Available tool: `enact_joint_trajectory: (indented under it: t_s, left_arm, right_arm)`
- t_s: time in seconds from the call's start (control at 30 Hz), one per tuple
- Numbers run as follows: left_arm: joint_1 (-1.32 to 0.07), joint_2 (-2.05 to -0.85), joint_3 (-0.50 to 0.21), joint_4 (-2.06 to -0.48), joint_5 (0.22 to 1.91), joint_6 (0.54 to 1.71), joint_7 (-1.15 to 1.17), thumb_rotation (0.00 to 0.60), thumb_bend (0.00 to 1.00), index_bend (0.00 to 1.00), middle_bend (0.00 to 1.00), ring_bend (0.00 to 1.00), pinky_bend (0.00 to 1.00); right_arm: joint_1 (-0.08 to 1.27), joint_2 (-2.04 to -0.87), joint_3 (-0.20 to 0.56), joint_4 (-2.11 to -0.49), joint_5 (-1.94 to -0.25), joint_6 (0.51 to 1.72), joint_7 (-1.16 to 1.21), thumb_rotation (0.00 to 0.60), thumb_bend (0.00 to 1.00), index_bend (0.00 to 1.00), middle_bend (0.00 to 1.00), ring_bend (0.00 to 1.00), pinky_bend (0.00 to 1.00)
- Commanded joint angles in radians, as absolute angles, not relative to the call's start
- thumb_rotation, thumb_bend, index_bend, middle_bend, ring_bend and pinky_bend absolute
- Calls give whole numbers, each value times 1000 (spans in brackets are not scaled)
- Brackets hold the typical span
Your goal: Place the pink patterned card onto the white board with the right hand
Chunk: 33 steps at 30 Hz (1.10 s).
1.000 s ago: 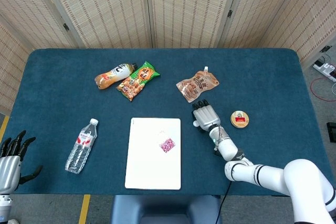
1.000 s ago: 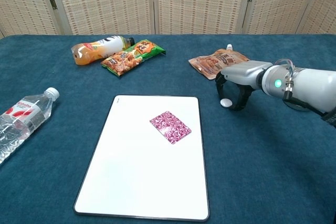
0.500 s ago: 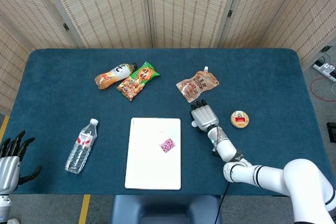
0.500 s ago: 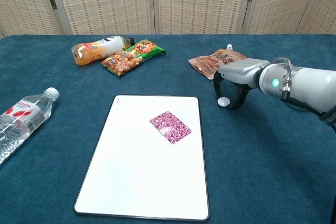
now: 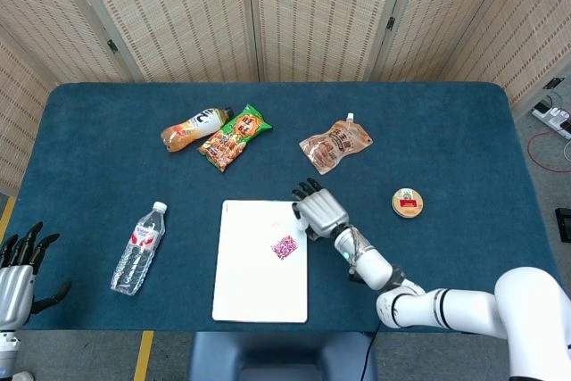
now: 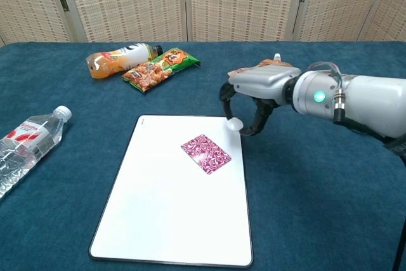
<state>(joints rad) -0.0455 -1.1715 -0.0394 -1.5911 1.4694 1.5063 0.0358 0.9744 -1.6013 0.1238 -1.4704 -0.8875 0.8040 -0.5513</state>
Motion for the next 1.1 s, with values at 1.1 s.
enact_joint_trajectory:
  t_s: [1.1]
  left_arm:
    - [-37,-1178,-36,-1559,1466,1504,2,600,291,190,57,137,0]
  right_arm:
    - [1079,-1710,83,-1433,-781,809,-698,600,361,326,158,61,0]
